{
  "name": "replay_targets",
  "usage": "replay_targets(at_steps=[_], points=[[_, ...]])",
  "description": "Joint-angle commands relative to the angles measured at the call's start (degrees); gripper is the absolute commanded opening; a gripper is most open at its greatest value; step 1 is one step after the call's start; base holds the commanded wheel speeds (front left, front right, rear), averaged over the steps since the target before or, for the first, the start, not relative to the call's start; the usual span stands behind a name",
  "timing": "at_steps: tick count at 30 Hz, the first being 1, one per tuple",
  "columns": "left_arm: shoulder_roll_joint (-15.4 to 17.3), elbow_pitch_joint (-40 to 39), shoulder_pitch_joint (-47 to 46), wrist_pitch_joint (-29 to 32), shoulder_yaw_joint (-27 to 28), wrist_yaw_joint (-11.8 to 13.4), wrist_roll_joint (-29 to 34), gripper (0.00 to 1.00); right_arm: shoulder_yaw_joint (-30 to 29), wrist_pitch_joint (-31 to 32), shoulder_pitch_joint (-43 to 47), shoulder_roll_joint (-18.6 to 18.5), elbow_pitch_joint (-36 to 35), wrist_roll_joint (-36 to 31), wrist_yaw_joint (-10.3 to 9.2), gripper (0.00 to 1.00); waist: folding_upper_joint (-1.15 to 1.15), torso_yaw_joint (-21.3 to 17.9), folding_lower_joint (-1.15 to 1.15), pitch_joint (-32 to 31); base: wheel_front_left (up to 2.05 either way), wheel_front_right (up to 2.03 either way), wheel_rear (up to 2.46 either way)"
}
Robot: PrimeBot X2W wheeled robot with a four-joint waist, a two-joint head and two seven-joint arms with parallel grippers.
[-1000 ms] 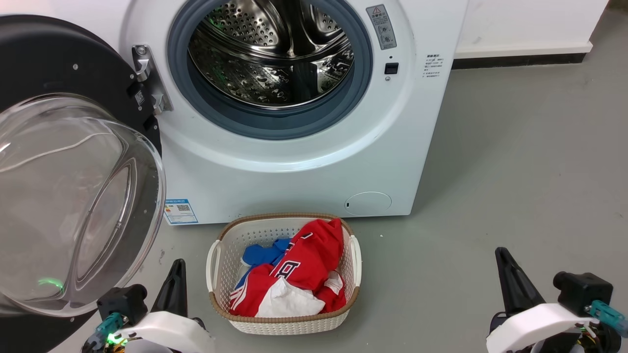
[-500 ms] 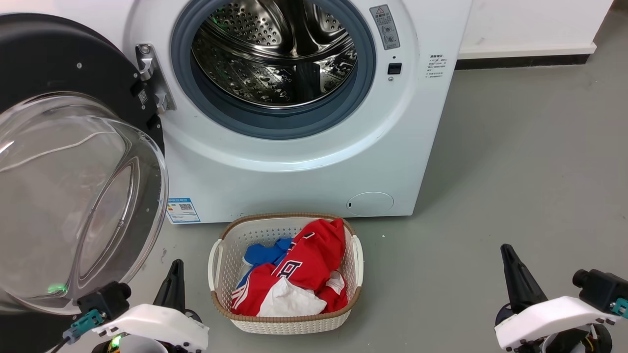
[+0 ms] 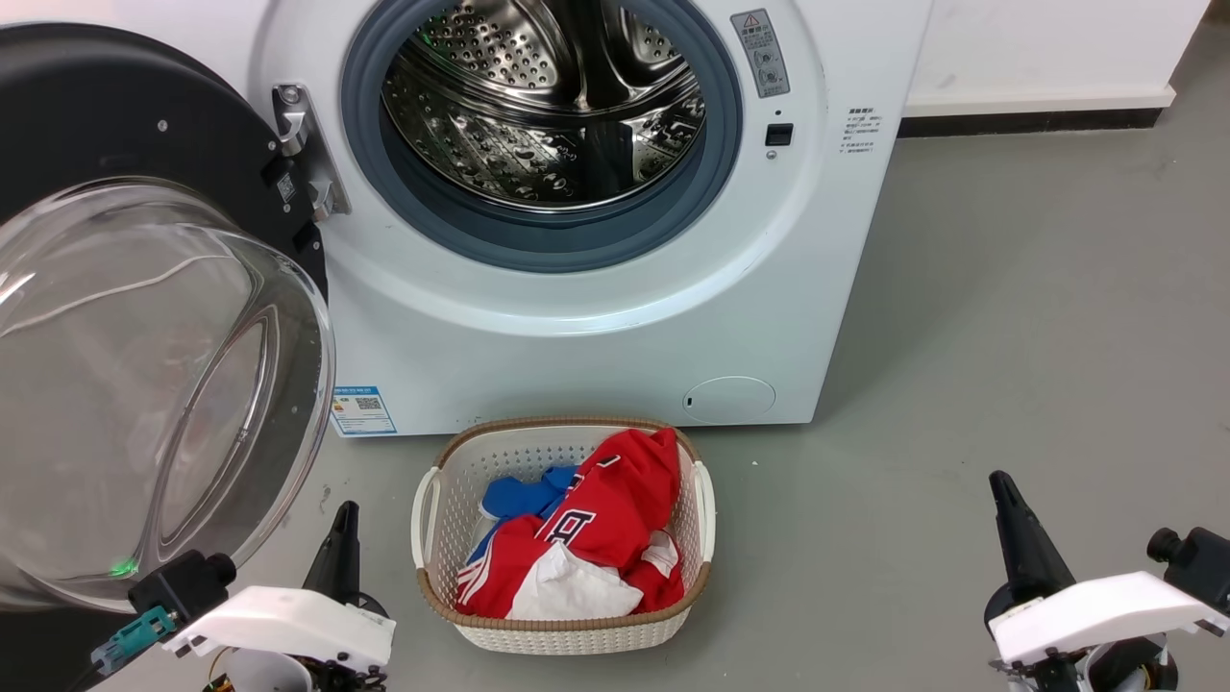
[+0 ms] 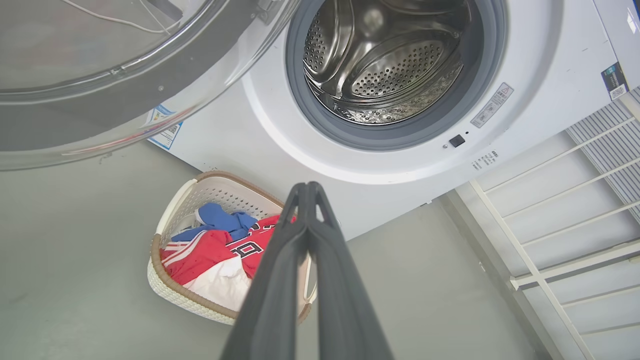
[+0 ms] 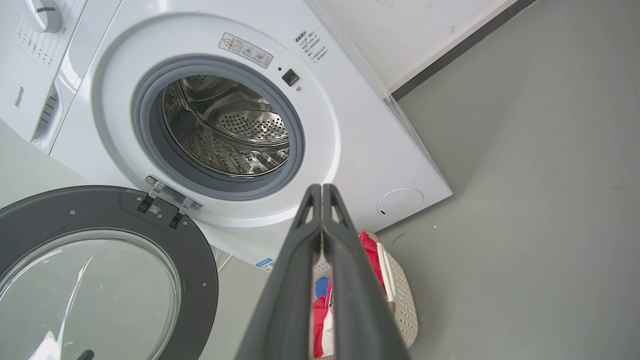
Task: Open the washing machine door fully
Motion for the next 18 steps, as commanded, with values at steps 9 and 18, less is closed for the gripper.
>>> replay_targets(at_steps=[9, 18], points=[[-0.94, -0.21, -1.96, 1.64, 2.37, -1.85, -6.52, 0.0, -0.72, 1.07, -2.32, 0.01, 0.15, 8.45, 0.01, 0.0, 0.0, 0.26, 0.0, 0.0, 0.0, 0.0, 0.0], [-1.93, 0.1, -2.24, 3.04, 3.97, -3.14, -11.65, 0.0, -1.19, 1.98, -2.84, 0.03, 0.77, 14.92, 0.01, 0.0, 0.0, 0.51, 0.0, 0.01, 0.0, 0.0, 0.0]])
